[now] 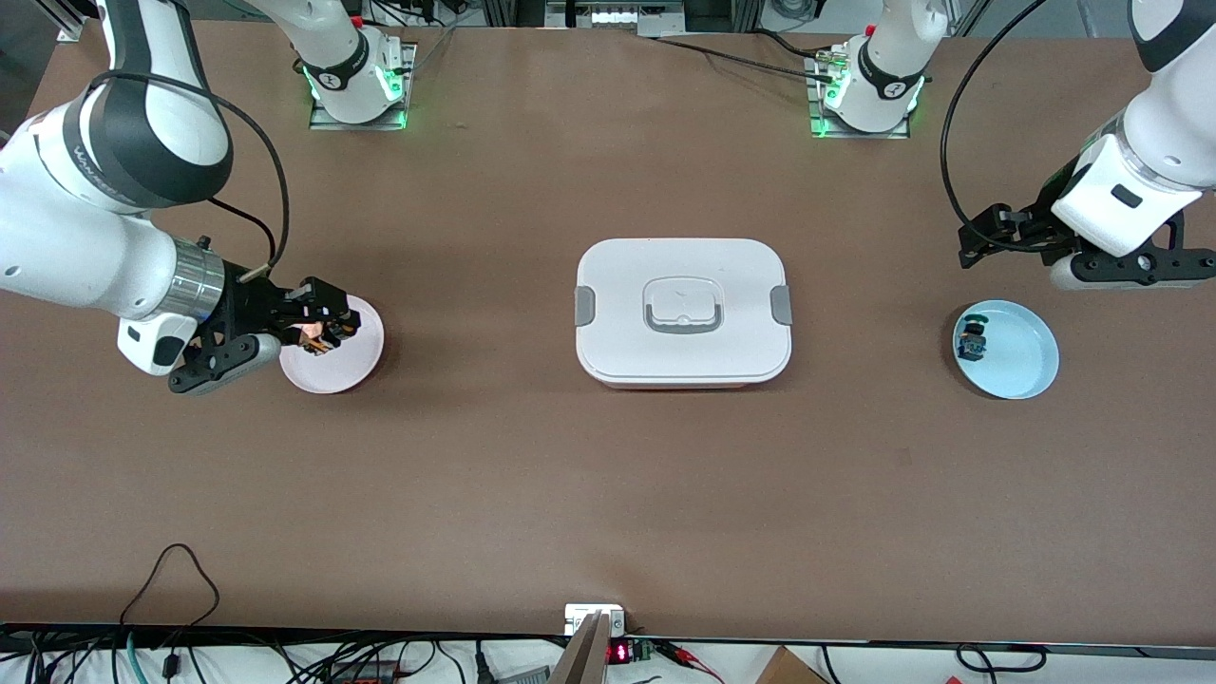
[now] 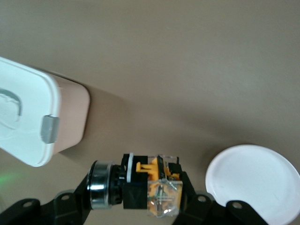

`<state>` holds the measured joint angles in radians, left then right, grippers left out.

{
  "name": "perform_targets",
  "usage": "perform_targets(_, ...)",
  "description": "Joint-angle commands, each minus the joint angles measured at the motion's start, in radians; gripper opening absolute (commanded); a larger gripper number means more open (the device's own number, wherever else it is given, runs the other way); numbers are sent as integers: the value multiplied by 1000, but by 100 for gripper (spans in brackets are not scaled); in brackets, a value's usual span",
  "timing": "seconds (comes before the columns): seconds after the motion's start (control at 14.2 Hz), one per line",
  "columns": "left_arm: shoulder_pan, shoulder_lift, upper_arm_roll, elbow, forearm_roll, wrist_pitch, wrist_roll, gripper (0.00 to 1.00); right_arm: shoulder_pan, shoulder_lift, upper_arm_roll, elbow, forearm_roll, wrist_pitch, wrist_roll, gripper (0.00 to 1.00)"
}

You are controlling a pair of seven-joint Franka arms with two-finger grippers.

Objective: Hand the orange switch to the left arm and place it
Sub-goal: 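Lift the switch with the right gripper while the left gripper approaches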

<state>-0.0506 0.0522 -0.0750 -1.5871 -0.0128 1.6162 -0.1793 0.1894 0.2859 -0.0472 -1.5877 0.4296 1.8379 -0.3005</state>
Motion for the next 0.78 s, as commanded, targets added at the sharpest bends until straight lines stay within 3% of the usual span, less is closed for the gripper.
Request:
perform_targets(0.0, 1, 12, 0, 26, 5, -15, -5, 100, -4, -13, 7, 18, 101, -9, -132, 1)
perform_targets(0.28, 1, 12, 0, 27, 1, -19, -14, 100, -5, -16, 7, 18, 217, -8, -358, 0)
perform_targets(0.71, -26, 38, -14, 29, -148, -174, -6, 100, 42, 10, 13, 11, 595, 41, -832, 0)
